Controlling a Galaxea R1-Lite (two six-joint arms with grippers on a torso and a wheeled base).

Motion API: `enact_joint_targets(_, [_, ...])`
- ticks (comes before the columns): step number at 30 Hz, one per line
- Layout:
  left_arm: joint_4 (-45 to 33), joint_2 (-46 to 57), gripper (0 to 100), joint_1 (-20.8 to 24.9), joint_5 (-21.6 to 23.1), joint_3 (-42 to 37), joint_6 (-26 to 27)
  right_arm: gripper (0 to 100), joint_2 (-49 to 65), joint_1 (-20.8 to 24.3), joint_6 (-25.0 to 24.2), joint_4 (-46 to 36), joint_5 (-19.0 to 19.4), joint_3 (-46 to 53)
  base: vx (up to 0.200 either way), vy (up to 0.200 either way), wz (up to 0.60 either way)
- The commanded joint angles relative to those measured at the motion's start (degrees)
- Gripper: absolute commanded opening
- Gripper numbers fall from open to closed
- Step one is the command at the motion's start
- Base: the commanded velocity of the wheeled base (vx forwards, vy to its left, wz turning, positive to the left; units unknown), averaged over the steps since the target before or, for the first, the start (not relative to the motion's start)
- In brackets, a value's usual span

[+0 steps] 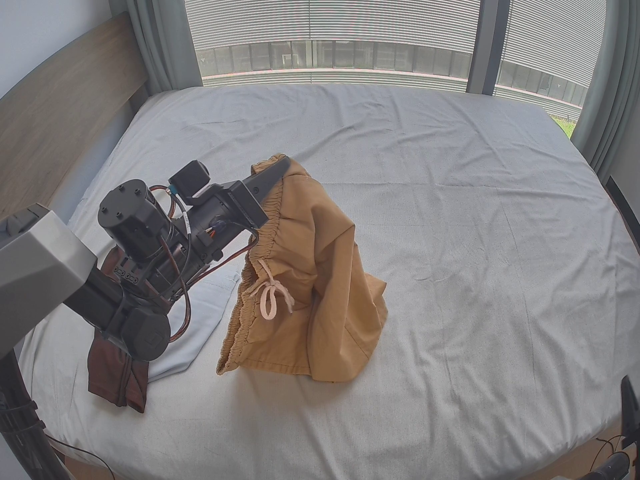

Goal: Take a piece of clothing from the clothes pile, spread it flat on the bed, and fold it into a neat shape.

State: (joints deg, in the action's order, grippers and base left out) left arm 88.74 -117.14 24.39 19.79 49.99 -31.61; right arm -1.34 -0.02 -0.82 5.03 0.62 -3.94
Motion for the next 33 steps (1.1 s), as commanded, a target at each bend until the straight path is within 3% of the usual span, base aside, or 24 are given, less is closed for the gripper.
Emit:
enact_joint_targets(1, [0.1,0.3,0,-0.3,0.0,0.3,0.1,100,-19.0,3.9,-1.4,5.6,0.9,-14.3,0.000,0.000,0.00])
enact_joint_targets(5, [0.0,1.4,0,-1.0,0.1,0.3,-0.1,100,-31.6,14.6,-4.9,8.9,0.9,-14.5,0.000,0.000,0.00])
enact_joint_targets(9, [0.0,1.4,0,-1.8,0.2,0.4,0.1,100,-40.1,17.0,-7.1,14.1,1.2,-16.5,0.000,0.000,0.00])
enact_joint_targets(11, [0.0,1.7,0,-2.2,0.2,0.4,0.1,100,-48.2,19.2,-13.2,18.2,2.7,-18.9,0.000,0.000,0.00])
enact_joint_targets(15, [0.0,1.8,0,-2.6,0.2,0.4,0.1,100,-57.9,20.0,-18.2,19.8,4.7,-21.0,0.000,0.000,0.00])
enact_joint_targets(21, [0.0,1.4,0,-3.8,0.3,0.5,0.1,100,-73.4,19.5,-20.7,22.9,9.4,-23.4,0.000,0.000,0.00])
enact_joint_targets(33, [0.0,1.1,0,-3.9,0.3,0.5,0.3,100,-101.7,19.9,-20.8,47.7,9.7,-23.6,0.000,0.000,0.00])
